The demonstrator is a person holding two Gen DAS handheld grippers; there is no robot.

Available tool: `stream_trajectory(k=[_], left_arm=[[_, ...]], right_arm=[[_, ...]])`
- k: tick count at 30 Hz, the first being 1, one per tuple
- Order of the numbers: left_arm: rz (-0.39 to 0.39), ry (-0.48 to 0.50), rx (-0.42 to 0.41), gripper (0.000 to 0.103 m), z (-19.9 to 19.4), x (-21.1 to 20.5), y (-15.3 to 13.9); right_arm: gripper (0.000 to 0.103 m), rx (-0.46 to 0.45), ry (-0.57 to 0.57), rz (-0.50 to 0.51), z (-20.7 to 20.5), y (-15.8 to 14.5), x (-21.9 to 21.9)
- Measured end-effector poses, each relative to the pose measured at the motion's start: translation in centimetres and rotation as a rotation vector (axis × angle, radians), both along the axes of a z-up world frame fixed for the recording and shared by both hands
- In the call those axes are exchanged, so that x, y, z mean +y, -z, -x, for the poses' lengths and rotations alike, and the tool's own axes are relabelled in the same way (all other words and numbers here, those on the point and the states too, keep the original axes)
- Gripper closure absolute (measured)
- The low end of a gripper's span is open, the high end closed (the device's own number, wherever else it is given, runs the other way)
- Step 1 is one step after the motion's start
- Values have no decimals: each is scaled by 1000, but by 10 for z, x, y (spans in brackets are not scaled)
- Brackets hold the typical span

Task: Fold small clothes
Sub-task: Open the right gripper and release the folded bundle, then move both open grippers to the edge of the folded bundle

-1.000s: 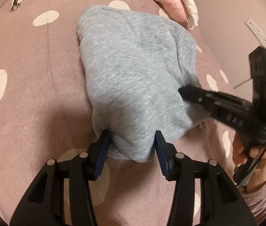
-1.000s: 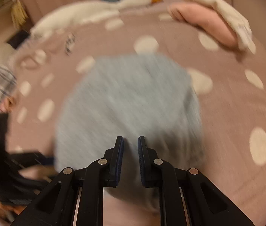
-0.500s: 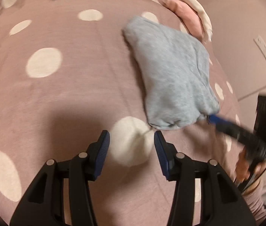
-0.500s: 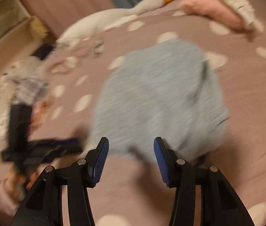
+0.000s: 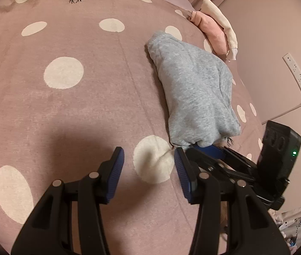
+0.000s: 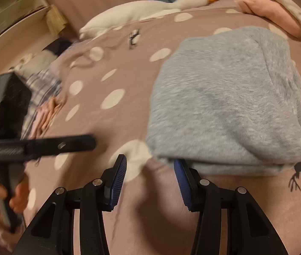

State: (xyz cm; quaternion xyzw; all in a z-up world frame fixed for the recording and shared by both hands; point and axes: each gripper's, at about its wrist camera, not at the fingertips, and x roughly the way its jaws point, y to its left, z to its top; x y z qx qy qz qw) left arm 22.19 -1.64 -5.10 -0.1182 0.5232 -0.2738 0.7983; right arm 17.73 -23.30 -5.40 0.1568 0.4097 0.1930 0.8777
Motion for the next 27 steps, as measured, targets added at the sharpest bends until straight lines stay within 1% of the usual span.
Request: stream_trajectory(k=[1, 2, 3, 5, 6, 7, 9, 11, 13, 14, 15, 16, 17, 20, 21, 23, 25, 27], left_arm=[[2, -4, 2, 54, 0, 1, 0], [8, -7, 6, 54, -1, 3, 0], [11, -9, 7, 54, -2, 3, 0], [13, -14, 7, 54, -3, 6, -1], [11, -18, 7, 54, -3, 7, -1], [11, -21, 6, 54, -4, 8, -2], [13, -31, 9, 54, -6, 10, -2], [23, -38, 16, 54, -7, 12, -3], [27, -38, 19, 54, -7, 12, -4], [26, -34, 17, 54, -7, 11, -4], [22, -27, 13, 54, -6, 9, -5], [18, -20, 11, 54, -6, 7, -6], [13, -13, 8, 54, -6, 5, -6], [9, 10, -1, 54, -7, -7, -8], [13, 20, -8, 54, -7, -13, -11], [27, 46, -24, 54, -7, -28, -17], [32, 76, -48, 54, -5, -44, -25], [13, 114, -91, 54, -1, -63, -32]], right_arm=[[54, -6, 15, 14, -4, 1, 3], [57, -8, 33, 31, -4, 3, 5], [73, -11, 42, 25, -6, 4, 7], [90, -35, 46, 9, -3, 3, 9], [92, -50, 32, -2, 0, 1, 10], [93, -54, 13, -9, 2, -1, 13], [94, -50, -23, 46, 9, -5, 25], [94, -20, -112, 63, 12, -4, 41], [94, -5, -170, 76, 17, -4, 52], [94, 19, -174, 69, 17, -4, 51], [94, 43, -176, 39, 18, -5, 47], [94, 46, -174, 3, 22, -8, 40], [94, 33, -161, -5, 26, -13, 34], [94, -43, -96, -30, 37, -37, 11], [94, -60, -60, -30, 39, -45, 2], [94, -110, 19, 12, 36, -61, -16], [94, -111, 82, 67, 27, -67, -30], [94, -105, 119, 109, 19, -65, -41]])
